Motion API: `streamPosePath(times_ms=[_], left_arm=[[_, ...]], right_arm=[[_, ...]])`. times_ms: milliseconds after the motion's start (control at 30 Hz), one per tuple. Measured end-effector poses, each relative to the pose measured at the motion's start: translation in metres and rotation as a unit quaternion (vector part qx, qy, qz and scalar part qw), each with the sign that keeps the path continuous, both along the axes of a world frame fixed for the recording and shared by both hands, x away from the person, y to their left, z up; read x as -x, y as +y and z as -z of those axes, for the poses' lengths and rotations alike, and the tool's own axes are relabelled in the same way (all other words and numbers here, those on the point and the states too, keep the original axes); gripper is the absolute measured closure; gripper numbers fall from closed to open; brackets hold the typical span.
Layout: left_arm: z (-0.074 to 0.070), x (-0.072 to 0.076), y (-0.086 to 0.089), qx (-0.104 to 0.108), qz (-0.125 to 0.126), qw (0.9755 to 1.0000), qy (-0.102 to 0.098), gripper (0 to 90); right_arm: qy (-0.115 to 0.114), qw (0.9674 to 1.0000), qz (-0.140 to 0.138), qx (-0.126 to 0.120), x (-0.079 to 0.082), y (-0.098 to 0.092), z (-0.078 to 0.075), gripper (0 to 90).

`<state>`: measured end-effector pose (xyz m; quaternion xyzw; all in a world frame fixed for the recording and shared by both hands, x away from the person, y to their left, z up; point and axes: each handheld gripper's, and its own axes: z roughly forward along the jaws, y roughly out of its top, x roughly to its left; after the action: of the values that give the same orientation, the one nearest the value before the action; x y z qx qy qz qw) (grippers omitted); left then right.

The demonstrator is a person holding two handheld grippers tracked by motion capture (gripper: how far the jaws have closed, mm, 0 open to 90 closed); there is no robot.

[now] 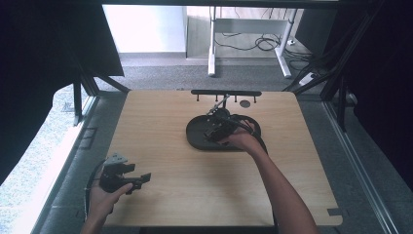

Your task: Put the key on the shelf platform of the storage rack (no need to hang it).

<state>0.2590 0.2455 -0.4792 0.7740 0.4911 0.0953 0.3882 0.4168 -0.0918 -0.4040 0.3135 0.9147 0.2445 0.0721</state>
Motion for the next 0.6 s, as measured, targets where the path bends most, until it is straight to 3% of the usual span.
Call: streamPosePath(times_ms=[600], left_arm=[[0.0,0.0,0.002,0.002,-0.003,1.0,-0.001,21.2]], right_arm=[[0.006,0.9996,0.027,0.008,-0.029,-0.015,0.026,48.7]])
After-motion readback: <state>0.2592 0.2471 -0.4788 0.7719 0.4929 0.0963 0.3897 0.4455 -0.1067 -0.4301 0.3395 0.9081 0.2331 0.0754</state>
